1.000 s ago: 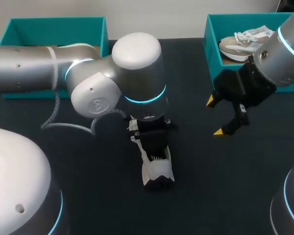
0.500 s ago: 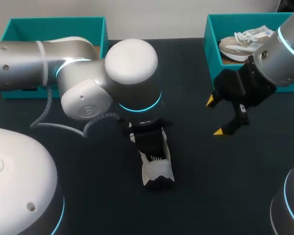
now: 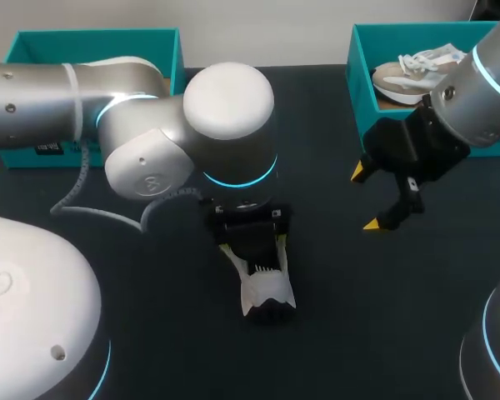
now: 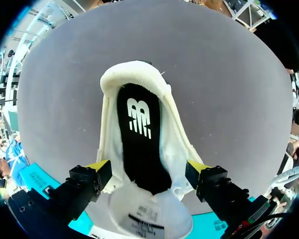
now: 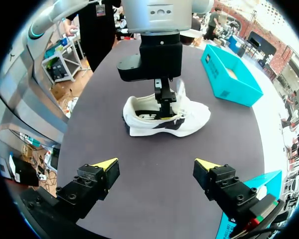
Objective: Take the shoe out of the shoebox, open the shoe tongue, remove and reinsert the insole, then place the shoe into the shoebox
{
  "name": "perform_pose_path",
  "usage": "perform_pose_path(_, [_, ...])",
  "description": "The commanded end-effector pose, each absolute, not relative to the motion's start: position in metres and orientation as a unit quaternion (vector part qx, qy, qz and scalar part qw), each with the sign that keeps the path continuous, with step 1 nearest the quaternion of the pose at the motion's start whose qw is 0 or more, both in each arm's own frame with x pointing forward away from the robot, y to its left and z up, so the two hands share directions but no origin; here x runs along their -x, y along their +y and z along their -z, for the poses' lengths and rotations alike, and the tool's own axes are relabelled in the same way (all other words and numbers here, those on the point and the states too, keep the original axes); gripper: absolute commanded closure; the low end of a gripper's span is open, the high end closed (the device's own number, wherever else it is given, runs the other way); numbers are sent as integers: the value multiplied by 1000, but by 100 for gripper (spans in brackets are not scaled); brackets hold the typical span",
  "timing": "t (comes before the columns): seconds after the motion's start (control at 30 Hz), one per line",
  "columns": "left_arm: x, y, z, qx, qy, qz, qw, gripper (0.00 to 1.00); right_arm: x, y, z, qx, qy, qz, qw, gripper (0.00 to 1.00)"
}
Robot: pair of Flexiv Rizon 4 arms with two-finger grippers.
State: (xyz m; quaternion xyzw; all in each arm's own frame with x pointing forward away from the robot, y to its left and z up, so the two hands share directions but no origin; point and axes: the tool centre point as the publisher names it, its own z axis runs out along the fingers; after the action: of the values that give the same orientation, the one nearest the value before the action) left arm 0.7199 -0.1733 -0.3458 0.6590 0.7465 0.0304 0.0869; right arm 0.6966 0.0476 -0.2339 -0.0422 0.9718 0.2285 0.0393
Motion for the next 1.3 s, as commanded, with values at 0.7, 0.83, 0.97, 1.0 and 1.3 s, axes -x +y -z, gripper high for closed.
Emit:
perform_pose_path(0.7, [-751, -152, 304, -692, 716, -53, 74, 0, -697, 49, 235, 42, 972, -228, 39, 0])
perform_pose_path(0.83, [-765, -147, 298, -688, 719, -60, 76, 0, -697, 49, 235, 42, 972, -228, 39, 0])
perform_pose_path(0.97, [-779, -147, 290, -680, 725, -67, 86, 0, -697, 49, 235, 42, 972, -228, 39, 0])
perform_pose_path(1.0, [-781, -148, 288, -679, 726, -66, 87, 0, -697, 49, 235, 42, 972, -228, 39, 0])
perform_pose_path(1.3, [-798, -154, 284, -671, 735, -44, 83, 0, -697, 49, 235, 42, 972, -228, 39, 0])
